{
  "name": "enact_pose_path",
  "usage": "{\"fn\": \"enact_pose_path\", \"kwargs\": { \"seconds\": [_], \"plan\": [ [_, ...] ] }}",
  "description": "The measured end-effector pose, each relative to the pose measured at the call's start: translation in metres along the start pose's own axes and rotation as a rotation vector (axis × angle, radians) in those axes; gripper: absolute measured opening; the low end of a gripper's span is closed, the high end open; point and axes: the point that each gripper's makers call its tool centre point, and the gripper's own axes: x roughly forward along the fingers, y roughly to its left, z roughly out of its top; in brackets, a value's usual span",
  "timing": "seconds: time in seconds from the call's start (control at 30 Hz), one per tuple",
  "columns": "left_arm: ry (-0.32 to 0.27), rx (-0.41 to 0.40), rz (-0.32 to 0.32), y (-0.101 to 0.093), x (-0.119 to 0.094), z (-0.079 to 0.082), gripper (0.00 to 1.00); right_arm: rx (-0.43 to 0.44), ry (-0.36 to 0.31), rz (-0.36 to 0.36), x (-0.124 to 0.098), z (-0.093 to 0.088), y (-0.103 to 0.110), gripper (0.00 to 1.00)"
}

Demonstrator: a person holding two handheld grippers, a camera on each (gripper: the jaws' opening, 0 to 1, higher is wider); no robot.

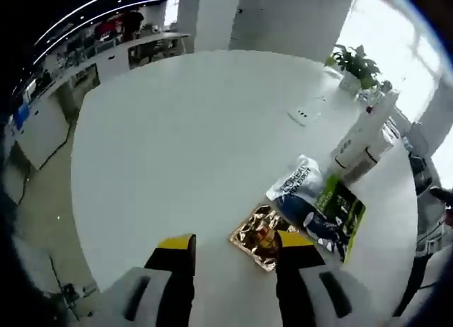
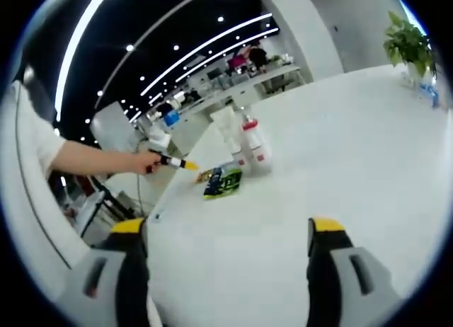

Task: Arrange the skincare products in the storage area until every visible bottle or jar stands upright without overlapping.

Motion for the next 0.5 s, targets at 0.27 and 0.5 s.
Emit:
{"fn": "enact_pose_path", "kwargs": {
  "seconds": [0.27, 0.5],
  "plan": [
    [0.084, 0.186, -0.085, -0.031, 0.022, -0.016, 0.23, 0.01, -0.004, 0.0, 0.002, -0.005, 0.004, 0.92],
    [0.154, 0.23, -0.049, -0.022, 0.033, -0.033, 0.21, 0.012, -0.005, -0.015, -0.003, -0.004, -0.001, 0.92]
  ]
}}
